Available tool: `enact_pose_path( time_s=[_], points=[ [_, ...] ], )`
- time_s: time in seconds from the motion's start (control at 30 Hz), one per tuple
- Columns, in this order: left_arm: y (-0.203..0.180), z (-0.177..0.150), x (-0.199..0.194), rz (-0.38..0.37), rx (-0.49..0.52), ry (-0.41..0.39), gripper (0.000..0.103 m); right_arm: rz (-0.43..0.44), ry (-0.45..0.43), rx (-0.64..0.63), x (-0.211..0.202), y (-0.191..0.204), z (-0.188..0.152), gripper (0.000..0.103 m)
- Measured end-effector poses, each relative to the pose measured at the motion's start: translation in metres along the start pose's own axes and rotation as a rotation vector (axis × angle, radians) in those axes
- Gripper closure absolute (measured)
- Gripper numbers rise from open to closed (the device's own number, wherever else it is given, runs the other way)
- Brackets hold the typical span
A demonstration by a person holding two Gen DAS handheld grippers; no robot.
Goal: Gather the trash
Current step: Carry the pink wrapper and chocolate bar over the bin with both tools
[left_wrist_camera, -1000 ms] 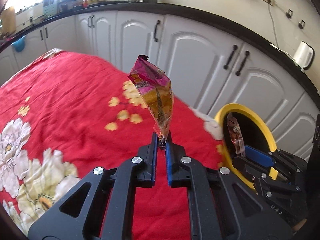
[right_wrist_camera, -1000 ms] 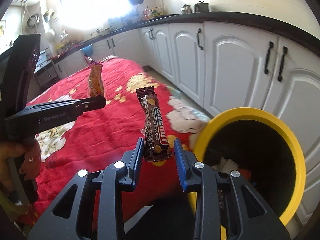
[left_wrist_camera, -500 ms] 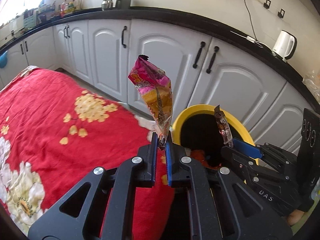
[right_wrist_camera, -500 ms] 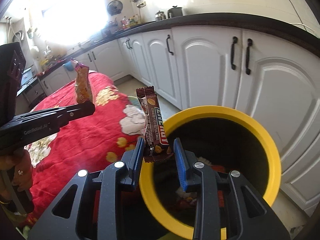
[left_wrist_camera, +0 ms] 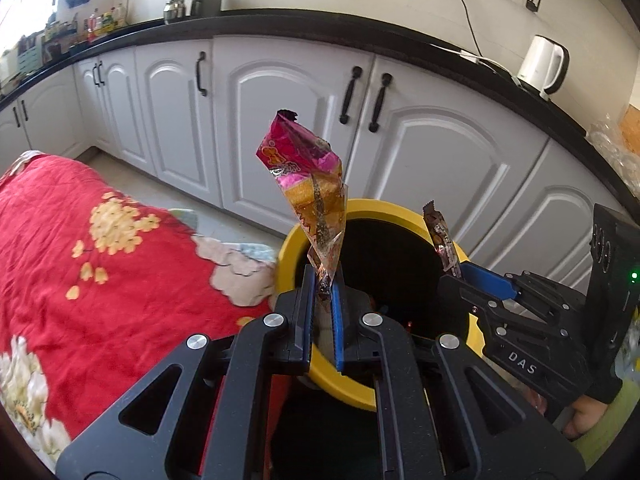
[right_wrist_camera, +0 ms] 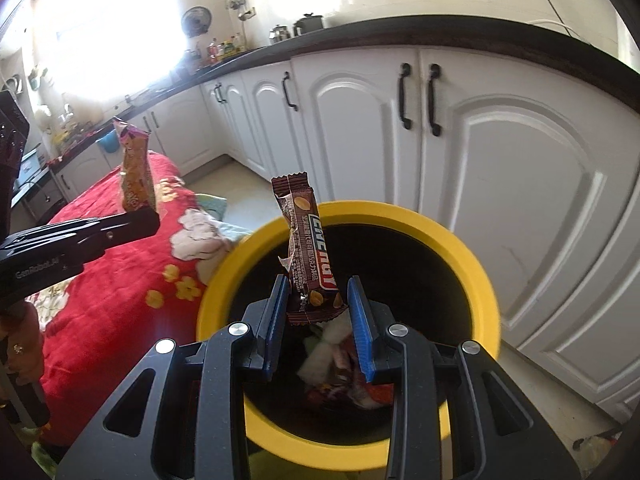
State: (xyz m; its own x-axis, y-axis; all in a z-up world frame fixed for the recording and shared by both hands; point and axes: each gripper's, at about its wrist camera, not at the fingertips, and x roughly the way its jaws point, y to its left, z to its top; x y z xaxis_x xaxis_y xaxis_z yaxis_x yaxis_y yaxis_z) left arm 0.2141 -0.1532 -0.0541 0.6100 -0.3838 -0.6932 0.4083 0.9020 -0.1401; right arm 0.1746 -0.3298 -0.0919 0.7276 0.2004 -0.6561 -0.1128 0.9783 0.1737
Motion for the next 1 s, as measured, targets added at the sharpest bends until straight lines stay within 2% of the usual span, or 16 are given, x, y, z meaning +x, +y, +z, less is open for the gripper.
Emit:
enact_pose_path(
  time_s=[0.47, 1.0],
  points=[
    [-0.036, -0.006, 0.026, -0.042, 0.051, 0.052, 0.099, -0.054, 0.019, 0.072, -0.002, -0.047, -0.017, 0.073],
    [-0.052, -0.018, 0.057, -0.086, 0.069, 0.133, 0.099, -0.044, 0.071, 0.091, 0.006, -0.055, -0.033, 0.072]
  ],
)
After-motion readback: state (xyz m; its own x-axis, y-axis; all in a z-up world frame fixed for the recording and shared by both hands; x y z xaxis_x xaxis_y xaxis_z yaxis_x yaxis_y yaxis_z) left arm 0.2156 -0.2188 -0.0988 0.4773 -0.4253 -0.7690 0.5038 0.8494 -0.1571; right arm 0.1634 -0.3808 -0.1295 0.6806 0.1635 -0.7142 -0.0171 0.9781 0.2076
